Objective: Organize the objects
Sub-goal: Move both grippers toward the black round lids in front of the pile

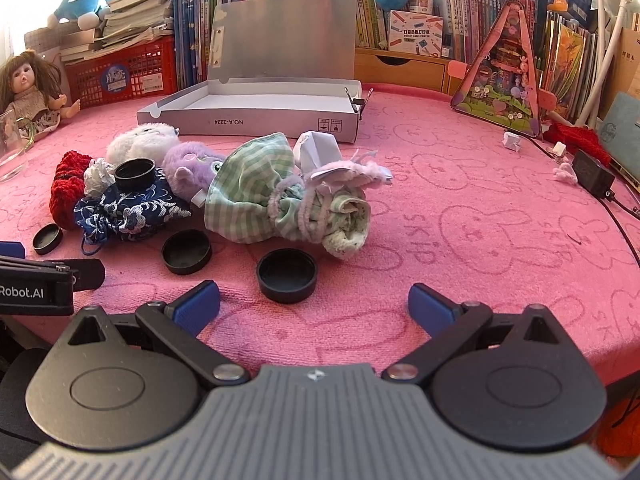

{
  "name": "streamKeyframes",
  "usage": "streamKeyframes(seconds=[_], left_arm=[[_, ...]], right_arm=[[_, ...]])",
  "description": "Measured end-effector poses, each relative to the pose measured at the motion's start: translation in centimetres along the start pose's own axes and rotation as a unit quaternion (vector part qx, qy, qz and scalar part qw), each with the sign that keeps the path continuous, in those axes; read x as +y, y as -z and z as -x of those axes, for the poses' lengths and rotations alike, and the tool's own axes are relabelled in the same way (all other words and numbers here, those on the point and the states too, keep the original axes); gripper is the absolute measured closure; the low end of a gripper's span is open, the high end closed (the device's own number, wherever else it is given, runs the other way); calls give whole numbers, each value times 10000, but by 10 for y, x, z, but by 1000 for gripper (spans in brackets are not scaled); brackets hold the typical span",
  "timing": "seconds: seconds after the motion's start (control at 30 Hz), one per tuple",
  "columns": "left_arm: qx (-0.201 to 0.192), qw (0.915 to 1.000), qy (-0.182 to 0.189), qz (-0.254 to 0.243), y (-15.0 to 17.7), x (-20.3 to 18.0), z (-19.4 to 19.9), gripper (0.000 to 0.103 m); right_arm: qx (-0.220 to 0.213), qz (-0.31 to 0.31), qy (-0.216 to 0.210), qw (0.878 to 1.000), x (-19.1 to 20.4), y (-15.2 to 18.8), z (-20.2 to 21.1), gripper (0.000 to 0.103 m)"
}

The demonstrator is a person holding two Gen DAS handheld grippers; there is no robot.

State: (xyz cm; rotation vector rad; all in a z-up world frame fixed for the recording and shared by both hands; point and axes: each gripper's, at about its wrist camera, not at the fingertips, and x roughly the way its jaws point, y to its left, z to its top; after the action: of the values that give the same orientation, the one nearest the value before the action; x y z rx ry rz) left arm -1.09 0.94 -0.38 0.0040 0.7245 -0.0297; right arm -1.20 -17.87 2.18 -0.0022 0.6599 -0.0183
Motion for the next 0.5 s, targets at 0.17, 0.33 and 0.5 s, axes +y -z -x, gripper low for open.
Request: streamKeyframes(seconds=[0.17,0.33,0.5], left_arm=[[-243,9994,33,233,-1,16,8,0],[-469,9984,-106,286,-5,30,13,0],[-551,9981,-112,235,-6,34,14,3]], right_arm=[[-150,-77,-83,9998,-3,0,7,0],[-330,-4,-101,9994,-2,-4,12,4],[-343,-47,-92,9994,-2,-3,12,13]])
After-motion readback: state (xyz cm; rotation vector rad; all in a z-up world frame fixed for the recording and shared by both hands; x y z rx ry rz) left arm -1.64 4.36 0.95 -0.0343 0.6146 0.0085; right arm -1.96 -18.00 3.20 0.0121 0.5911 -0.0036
